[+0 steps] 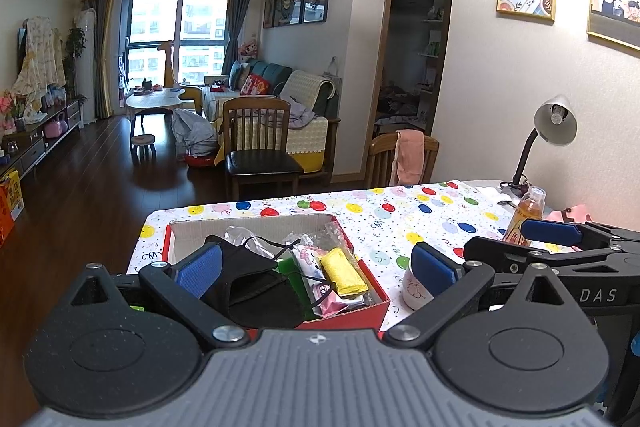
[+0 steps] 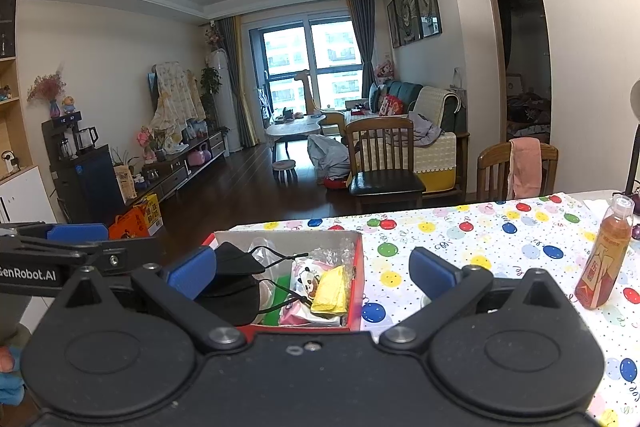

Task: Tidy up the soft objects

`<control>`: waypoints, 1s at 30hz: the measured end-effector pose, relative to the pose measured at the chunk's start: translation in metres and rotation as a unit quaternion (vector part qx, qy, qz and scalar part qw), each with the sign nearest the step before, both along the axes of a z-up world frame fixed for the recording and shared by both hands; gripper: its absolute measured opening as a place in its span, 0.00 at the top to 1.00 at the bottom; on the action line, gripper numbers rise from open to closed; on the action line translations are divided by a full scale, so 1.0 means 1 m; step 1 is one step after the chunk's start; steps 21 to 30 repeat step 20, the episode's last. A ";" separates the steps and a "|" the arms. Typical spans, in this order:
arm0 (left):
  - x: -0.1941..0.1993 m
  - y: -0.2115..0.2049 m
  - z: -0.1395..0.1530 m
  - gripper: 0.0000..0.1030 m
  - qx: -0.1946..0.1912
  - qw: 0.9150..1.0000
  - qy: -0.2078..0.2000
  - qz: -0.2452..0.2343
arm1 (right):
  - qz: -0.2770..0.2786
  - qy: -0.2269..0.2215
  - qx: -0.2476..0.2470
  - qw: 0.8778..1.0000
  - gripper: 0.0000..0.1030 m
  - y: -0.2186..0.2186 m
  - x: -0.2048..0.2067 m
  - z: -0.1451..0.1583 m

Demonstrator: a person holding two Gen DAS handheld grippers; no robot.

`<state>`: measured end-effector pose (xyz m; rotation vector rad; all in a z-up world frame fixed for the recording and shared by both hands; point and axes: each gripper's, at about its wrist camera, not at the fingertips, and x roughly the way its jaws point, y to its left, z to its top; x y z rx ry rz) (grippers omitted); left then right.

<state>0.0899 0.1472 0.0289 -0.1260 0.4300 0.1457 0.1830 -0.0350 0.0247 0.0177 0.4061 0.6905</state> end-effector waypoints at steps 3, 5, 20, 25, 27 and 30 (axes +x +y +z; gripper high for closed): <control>0.000 0.000 0.000 0.01 -0.001 1.000 0.000 0.000 | -0.001 0.000 0.000 1.000 0.00 0.000 0.000 0.000; 0.000 -0.001 0.000 0.01 0.000 1.000 0.000 -0.001 | -0.001 0.000 -0.002 1.000 0.00 0.000 0.001 0.000; 0.000 -0.004 -0.005 0.01 -0.008 1.000 0.006 -0.013 | -0.016 0.011 -0.009 1.000 0.00 -0.010 0.001 -0.006; 0.000 -0.004 -0.005 0.01 -0.008 1.000 0.006 -0.013 | -0.016 0.011 -0.009 1.000 0.00 -0.010 0.001 -0.006; 0.000 -0.004 -0.005 0.01 -0.008 1.000 0.006 -0.013 | -0.016 0.011 -0.009 1.000 0.00 -0.010 0.001 -0.006; 0.000 -0.004 -0.005 0.01 -0.008 1.000 0.006 -0.013 | -0.016 0.011 -0.009 1.000 0.00 -0.010 0.001 -0.006</control>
